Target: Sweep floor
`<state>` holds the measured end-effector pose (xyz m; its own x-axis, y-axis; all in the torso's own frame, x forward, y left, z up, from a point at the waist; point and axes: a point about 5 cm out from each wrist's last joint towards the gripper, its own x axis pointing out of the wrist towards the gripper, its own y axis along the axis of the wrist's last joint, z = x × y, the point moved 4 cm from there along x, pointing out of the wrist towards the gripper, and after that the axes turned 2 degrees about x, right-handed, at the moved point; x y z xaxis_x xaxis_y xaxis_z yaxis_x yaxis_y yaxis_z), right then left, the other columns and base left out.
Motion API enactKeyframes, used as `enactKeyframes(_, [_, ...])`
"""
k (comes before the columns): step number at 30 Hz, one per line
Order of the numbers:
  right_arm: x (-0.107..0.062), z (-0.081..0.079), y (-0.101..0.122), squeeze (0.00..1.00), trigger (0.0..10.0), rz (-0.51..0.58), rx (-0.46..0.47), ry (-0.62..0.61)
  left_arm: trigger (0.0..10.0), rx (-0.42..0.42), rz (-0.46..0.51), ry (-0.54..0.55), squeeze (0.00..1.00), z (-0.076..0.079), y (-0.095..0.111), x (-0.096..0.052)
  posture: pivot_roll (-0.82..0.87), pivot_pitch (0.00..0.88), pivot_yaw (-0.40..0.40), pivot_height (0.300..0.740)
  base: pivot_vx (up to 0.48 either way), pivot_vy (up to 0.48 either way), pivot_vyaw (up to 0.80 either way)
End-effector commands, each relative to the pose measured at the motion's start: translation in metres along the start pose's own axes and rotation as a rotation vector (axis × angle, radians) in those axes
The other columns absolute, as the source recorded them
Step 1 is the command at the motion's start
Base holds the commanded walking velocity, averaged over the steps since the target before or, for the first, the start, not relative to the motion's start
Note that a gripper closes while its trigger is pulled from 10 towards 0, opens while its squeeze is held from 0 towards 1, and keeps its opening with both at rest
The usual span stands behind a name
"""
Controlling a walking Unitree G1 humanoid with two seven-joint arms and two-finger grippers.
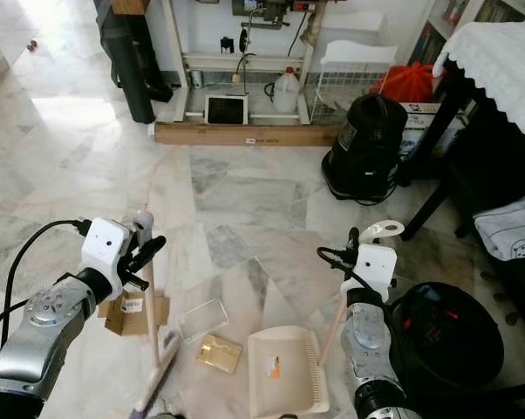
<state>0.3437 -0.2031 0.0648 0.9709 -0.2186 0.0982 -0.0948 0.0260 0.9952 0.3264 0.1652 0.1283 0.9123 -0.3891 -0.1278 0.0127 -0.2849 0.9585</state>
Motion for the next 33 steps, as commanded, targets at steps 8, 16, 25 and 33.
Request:
enactKeyframes(8, [-0.003, 0.000, -0.004, 0.00, 10.0, -0.002, -0.005, -0.019, 10.0, -0.006, -0.035, -0.002, 0.00, 0.004, -0.007, -0.002, 0.22, 0.191, -0.025, 0.740, 0.000, 0.000, 0.00])
enactKeyframes(16, [-0.006, 0.002, -0.004, 0.00, 10.0, 0.014, -0.012, -0.033, 10.0, -0.037, -0.001, 0.059, 0.00, -0.003, 0.002, 0.003, 0.23, 0.218, -0.021, 0.740, 0.000, 0.000, 0.00])
enactKeyframes(25, [-0.005, -0.003, 0.004, 0.00, 10.0, 0.067, -0.038, -0.029, 10.0, -0.039, 0.016, 0.054, 0.00, 0.001, 0.008, 0.001, 0.24, 0.264, -0.011, 0.740, 0.000, 0.000, 0.00])
enactKeyframes(33, [-0.005, -0.009, 0.007, 0.00, 10.0, 0.086, -0.033, -0.020, 10.0, -0.048, 0.033, 0.056, 0.00, 0.000, 0.015, -0.005, 0.28, 0.303, -0.002, 0.740, 0.000, 0.000, 0.00])
